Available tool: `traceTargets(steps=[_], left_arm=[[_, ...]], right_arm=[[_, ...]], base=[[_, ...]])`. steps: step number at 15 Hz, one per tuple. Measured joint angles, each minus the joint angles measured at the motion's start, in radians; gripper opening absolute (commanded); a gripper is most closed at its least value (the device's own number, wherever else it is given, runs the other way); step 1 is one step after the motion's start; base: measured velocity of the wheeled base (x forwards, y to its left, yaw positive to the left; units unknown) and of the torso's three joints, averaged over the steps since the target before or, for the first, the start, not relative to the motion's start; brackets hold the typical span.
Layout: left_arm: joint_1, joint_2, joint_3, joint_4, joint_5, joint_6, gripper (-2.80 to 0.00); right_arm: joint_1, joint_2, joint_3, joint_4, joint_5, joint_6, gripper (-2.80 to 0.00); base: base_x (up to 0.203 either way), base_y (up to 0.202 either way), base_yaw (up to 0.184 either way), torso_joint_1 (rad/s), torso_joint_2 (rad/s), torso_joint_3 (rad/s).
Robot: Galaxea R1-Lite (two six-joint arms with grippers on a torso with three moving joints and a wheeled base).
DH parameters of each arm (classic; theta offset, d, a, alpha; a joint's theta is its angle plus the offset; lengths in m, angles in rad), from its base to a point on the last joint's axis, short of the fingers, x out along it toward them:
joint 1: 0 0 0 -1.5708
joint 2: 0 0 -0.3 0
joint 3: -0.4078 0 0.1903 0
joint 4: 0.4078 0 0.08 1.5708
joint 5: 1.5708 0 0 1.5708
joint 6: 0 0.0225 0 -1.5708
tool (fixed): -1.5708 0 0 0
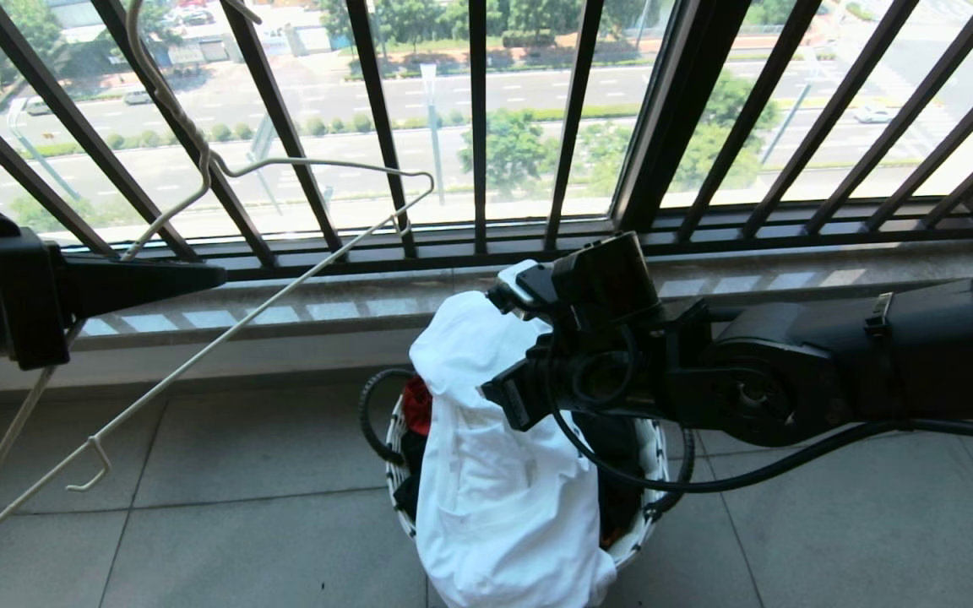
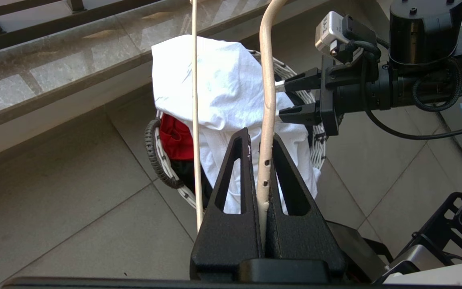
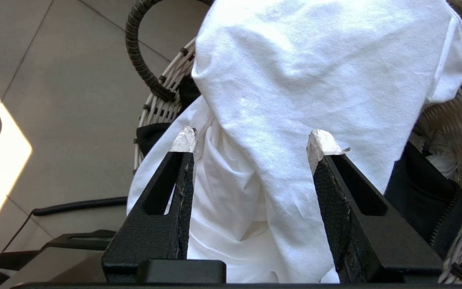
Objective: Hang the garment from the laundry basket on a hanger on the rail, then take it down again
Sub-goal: Pick up clothes from the basket
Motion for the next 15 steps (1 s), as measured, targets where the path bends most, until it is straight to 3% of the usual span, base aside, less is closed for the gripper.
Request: traceTargets(steps=[3,7,15], left_arm=[[0.007,0.001,0.0,-0.002,0.0,0.002,-2.8],[0.039,0.0,-0.008,-0.002,-0.001,0.004,-2.8],[0.055,-0.001,-0.013,-0.002,-0.002,0.005,-2.8]], right_arm=[[0.045,0.061,-0.031,-0.023,-0.076,-0.059,0.0],[0.067,0.17,-0.051,-0.2,-0.172,-0.17,0.0],[0.081,0.23,-0.044,-0.206,-0.247,-0.274,0.0]], base=[[0.0,0.0,0.0,0.0,0.0,0.0],[0.0,0.0,0.0,0.0,0.0,0.0],[0.0,0.0,0.0,0.0,0.0,0.0]])
